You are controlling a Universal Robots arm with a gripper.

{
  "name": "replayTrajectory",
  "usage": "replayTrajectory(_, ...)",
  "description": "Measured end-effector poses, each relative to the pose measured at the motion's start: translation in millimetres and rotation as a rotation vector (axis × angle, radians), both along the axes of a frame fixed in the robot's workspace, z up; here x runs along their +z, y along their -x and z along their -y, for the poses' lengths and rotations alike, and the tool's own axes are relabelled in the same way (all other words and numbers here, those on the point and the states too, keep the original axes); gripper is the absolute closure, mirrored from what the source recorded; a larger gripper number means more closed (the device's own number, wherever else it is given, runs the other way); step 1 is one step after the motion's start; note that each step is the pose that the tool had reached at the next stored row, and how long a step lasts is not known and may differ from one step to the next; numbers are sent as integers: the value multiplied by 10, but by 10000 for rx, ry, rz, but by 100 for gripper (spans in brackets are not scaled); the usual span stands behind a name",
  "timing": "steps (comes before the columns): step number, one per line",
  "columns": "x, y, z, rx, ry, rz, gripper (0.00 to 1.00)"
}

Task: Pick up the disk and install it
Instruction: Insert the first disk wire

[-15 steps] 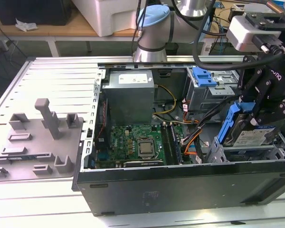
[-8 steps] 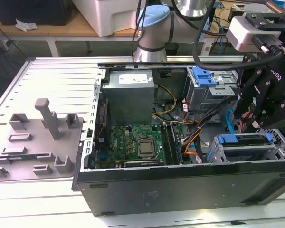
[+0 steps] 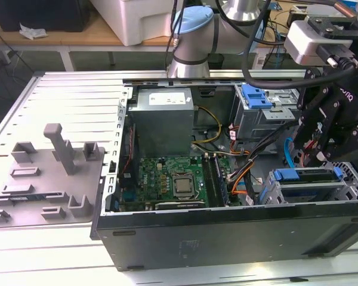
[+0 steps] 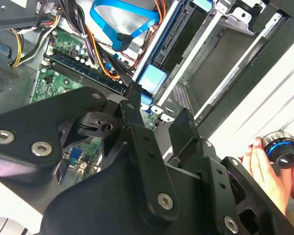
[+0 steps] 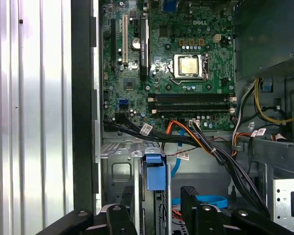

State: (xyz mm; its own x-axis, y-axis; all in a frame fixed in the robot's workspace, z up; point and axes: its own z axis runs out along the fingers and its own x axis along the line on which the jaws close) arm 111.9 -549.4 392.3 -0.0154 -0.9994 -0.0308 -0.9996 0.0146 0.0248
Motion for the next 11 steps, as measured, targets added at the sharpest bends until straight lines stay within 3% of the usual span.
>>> replayTrajectory(9, -3, 0, -1, 0, -2, 0, 49)
replayTrajectory(11, -3, 0, -89, 0, 13, -1, 49)
